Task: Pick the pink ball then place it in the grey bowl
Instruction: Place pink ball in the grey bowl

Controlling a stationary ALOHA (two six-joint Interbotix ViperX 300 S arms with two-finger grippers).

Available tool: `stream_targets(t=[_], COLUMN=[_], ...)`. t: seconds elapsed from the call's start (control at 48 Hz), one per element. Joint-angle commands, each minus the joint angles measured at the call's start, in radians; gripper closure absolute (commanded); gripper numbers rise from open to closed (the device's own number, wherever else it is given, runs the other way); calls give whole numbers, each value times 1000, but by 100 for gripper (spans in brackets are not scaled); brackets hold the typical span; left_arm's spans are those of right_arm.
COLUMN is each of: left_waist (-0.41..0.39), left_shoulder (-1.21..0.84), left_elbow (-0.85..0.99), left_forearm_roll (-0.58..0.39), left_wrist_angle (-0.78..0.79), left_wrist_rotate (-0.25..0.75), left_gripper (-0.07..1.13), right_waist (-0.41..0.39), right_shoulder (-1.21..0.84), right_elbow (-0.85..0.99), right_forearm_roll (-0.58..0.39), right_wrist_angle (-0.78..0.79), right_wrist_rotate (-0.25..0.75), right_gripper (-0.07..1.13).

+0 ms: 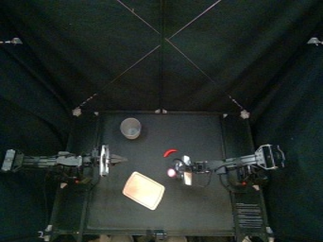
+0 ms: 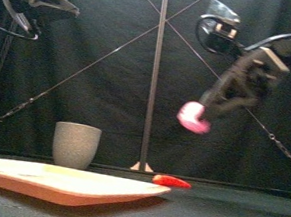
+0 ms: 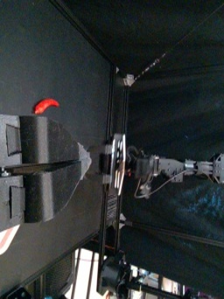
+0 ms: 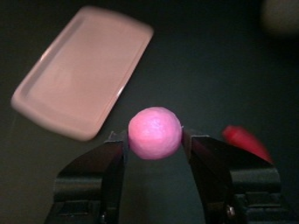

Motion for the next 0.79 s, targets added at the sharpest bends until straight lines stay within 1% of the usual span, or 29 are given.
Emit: stream_targets(t=[0.021, 0.188, 0.396, 0.542, 0.688, 0.792], left_waist=[3, 5, 5, 3, 3, 3], left_shoulder=[3, 3, 5, 2, 2, 2], left_elbow=[-11, -5, 17, 28, 29, 29], left_forearm_roll=[-2, -2, -8, -18, -25, -25], left_wrist_angle=[-20, -37, -49, -49, -49, -49], left_wrist_rotate=[2, 2, -2, 0, 2, 2], left_gripper=[94, 94, 94, 94, 94, 94], right_waist=[-80, -173, -224, -252, -268, -275], right_shoulder=[78, 265, 485, 586, 661, 699], right_elbow=[-143, -367, -649, -811, -946, -1011], right_forearm_roll=[-25, -25, -6, 37, 40, 40], right_wrist_angle=[-100, -161, -137, -31, 115, 186], right_wrist_rotate=[2, 3, 5, 3, 3, 2], right_gripper=[35, 35, 35, 35, 34, 29])
